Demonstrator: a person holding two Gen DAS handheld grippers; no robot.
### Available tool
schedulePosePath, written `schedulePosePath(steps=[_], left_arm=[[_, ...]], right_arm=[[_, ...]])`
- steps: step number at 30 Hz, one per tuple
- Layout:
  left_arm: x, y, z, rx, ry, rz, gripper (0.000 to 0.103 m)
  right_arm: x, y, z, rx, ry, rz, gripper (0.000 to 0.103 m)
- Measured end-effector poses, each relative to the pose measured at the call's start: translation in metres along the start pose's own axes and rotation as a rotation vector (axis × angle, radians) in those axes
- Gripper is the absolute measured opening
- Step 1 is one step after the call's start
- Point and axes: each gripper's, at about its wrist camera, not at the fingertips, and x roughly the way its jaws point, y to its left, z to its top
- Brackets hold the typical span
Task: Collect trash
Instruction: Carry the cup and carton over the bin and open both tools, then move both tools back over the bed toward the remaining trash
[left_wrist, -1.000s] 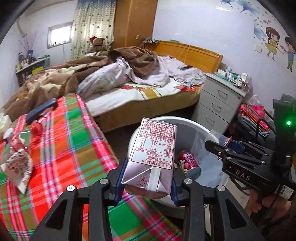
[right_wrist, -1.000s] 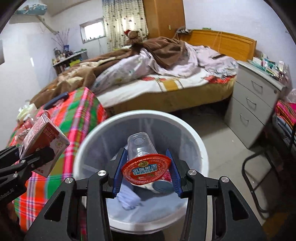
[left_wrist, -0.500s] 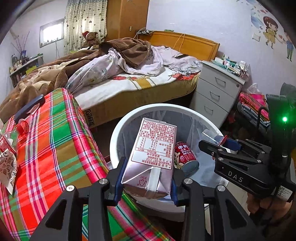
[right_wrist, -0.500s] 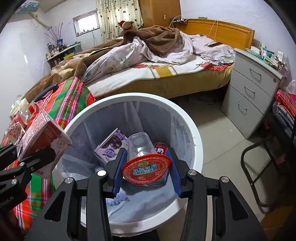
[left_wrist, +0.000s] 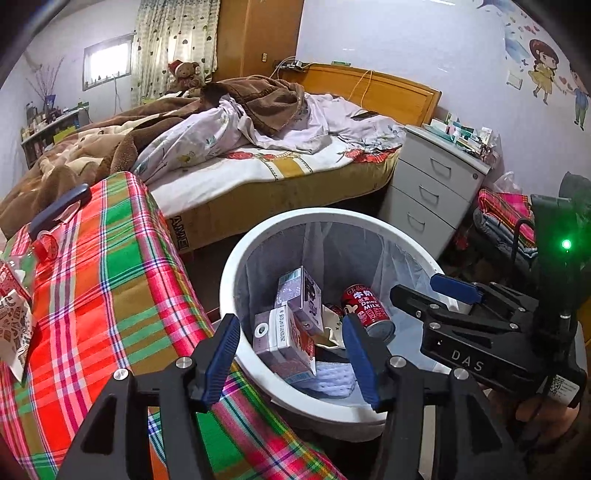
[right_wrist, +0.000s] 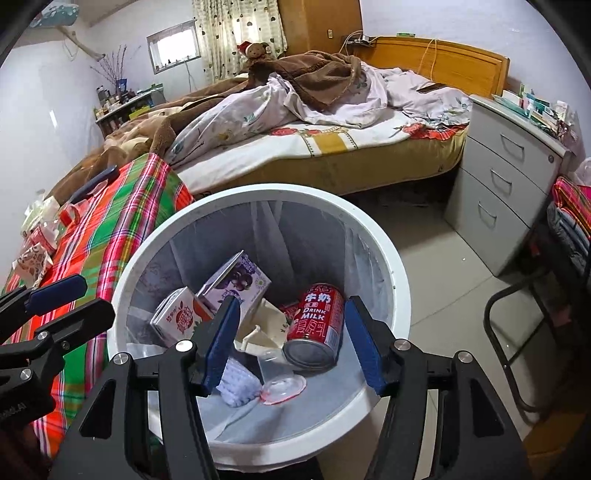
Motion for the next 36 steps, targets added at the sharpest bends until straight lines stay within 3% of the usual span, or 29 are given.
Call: schedulePosePath(steps=[20, 36], left_arm=[[-0.057, 0.039, -0.015, -0.064, -0.087, 0.075, 0.058], [-0.106, 0.104, -0.039, -0.151, -0.143, 0.225, 0.06]], right_arm=[[-0.019, 0.035, 0.004, -0.035, -0.065, 0.054, 0.061], [-0.024, 0.093, 0.003, -0.107, -0.089, 0.136, 0.061]])
